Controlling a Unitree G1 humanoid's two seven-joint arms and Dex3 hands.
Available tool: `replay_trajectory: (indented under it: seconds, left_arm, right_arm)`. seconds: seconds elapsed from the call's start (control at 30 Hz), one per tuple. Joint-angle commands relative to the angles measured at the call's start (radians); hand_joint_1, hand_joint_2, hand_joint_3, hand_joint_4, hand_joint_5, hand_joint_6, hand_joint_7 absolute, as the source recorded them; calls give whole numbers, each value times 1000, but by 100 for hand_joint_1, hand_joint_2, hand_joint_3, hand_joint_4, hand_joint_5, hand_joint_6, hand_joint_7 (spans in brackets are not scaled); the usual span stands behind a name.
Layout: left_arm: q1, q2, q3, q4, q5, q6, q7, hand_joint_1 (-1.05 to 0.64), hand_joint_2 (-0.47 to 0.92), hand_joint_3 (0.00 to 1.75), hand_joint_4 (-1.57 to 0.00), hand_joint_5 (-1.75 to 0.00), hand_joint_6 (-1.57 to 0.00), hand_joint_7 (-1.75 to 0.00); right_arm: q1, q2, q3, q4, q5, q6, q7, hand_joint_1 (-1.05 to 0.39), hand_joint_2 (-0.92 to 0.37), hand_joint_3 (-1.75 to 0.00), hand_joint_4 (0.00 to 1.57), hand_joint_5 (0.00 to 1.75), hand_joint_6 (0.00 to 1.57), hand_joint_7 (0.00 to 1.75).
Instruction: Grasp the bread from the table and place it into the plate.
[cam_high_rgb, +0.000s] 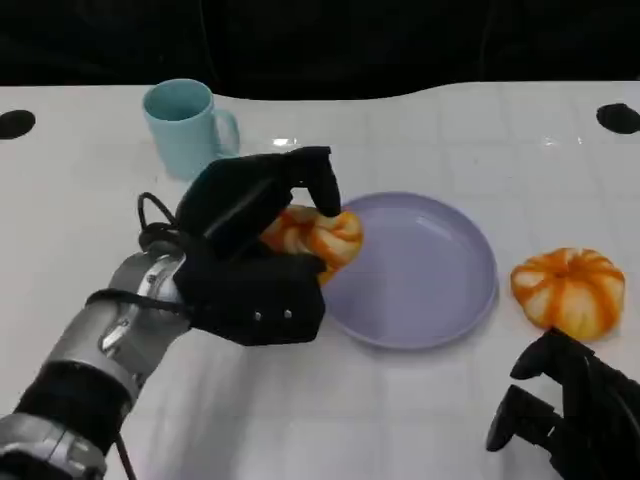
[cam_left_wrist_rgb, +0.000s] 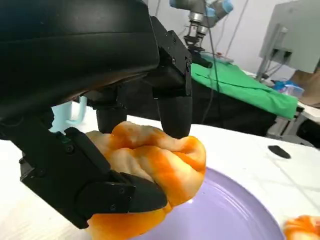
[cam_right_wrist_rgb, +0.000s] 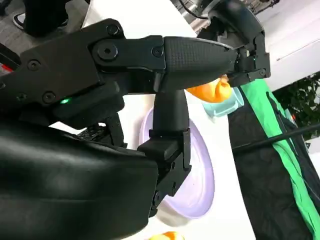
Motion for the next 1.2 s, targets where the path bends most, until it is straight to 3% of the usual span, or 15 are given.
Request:
replay_trajectory:
  seconds: [0.03, 0.63, 1.2]
  left_arm:
    - [-27, 0, -10, 15, 11, -9, 26, -16, 53, 115, -91, -175, -70, -175]
    - [-151, -114, -87, 187, 57, -39, 122, -15, 51, 115, -90, -175, -67, -175]
    - [-225, -173, -146, 364, 100, -72, 228, -13, 52, 108, -85, -175, -64, -175]
  right_arm:
    - [5, -10, -6, -19, 4, 6, -10, -50, -92, -48, 65, 175, 47, 171]
    - [7, -12, -4, -7, 7, -10, 8, -48, -92, -49, 66, 175, 47, 171]
    - [17, -11, -3, -20, 7, 5, 1, -49, -92, -45, 66, 175, 49, 166]
